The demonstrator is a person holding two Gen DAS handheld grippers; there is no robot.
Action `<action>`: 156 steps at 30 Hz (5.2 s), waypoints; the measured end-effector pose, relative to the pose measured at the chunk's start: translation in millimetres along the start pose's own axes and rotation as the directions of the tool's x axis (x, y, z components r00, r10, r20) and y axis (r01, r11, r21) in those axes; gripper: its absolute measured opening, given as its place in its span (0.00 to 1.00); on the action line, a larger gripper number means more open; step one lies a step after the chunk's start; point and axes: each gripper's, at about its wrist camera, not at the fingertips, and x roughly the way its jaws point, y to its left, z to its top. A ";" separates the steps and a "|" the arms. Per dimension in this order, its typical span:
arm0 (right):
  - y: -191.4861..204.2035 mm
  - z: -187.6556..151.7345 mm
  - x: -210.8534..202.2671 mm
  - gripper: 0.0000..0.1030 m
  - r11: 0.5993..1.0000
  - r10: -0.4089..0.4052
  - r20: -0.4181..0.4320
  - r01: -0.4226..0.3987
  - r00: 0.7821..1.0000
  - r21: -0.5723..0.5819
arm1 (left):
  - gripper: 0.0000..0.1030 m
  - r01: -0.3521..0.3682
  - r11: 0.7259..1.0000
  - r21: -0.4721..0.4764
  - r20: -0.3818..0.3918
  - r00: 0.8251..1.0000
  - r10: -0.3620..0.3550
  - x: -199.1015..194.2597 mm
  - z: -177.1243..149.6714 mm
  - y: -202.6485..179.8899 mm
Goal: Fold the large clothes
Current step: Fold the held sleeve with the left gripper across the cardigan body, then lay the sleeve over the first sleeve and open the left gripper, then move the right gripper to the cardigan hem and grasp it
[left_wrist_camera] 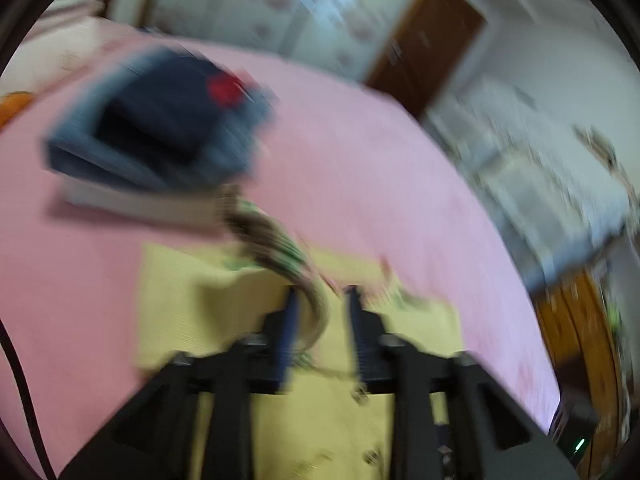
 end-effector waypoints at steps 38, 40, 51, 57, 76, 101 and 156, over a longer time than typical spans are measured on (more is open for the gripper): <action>20.1 87.0 49.7 0.09 0.982 0.179 0.051 -0.176 0.983 -0.062 | 0.62 -0.173 0.961 -0.215 -0.126 0.981 0.148 -14.4 -73.9 127.5; 11.5 98.2 19.6 0.09 0.985 0.166 0.134 -0.157 0.977 -0.074 | 0.62 -0.164 0.964 -0.208 -0.121 0.983 0.141 -14.1 -73.4 124.6; -99.7 84.3 39.4 0.44 0.989 -0.019 -0.009 0.020 1.000 0.146 | 0.62 -0.152 0.980 -0.126 -0.148 0.980 0.133 4.6 -59.2 102.1; -99.4 83.8 39.9 0.44 0.991 0.039 0.002 -0.039 0.999 0.129 | 0.62 -0.140 0.986 -0.095 -0.161 0.979 0.124 35.9 -19.4 109.2; -60.6 101.1 86.0 0.29 0.978 -0.164 0.014 0.164 0.986 -0.130 | 0.19 -0.209 0.977 -0.049 -0.171 0.965 0.198 63.4 -2.2 128.1; -14.9 67.8 76.4 0.26 0.981 -0.024 -0.001 0.024 1.000 -0.193 | 0.48 -0.197 0.966 0.170 -0.187 0.955 0.228 78.0 -48.7 20.6; -70.8 -17.0 -143.6 0.65 0.994 -0.052 0.191 0.069 0.980 -0.085 | 0.76 -0.263 0.957 0.118 -0.044 0.962 0.270 -146.5 -97.0 8.2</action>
